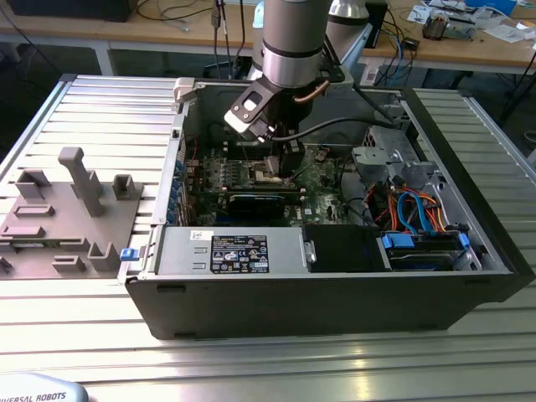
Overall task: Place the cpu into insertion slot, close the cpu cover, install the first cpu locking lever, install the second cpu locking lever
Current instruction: 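Place the cpu into insertion slot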
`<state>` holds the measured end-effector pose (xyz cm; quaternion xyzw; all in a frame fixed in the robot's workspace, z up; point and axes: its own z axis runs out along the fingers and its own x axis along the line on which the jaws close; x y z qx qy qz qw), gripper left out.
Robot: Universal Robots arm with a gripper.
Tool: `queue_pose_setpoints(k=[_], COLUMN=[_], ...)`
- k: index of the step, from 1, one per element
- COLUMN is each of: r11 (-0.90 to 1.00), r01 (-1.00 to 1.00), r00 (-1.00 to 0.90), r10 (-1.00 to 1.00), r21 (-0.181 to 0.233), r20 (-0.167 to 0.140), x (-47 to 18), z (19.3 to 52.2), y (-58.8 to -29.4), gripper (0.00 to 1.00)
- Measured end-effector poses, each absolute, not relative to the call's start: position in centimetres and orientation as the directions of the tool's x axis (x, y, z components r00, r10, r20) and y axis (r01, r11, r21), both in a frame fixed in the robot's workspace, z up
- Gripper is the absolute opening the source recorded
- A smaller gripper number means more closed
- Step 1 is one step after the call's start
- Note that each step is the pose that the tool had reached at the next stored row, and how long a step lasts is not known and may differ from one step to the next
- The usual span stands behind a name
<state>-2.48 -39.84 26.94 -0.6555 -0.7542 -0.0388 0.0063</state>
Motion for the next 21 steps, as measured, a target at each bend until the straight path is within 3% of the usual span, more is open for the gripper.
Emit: queue_pose_setpoints(k=[21], r11=[0.138], r01=[0.989], r00=[-0.141], r10=[0.988], r21=[0.050], r20=[0.060], x=[-2.48], z=[26.25], y=[-39.84], gripper=[0.54])
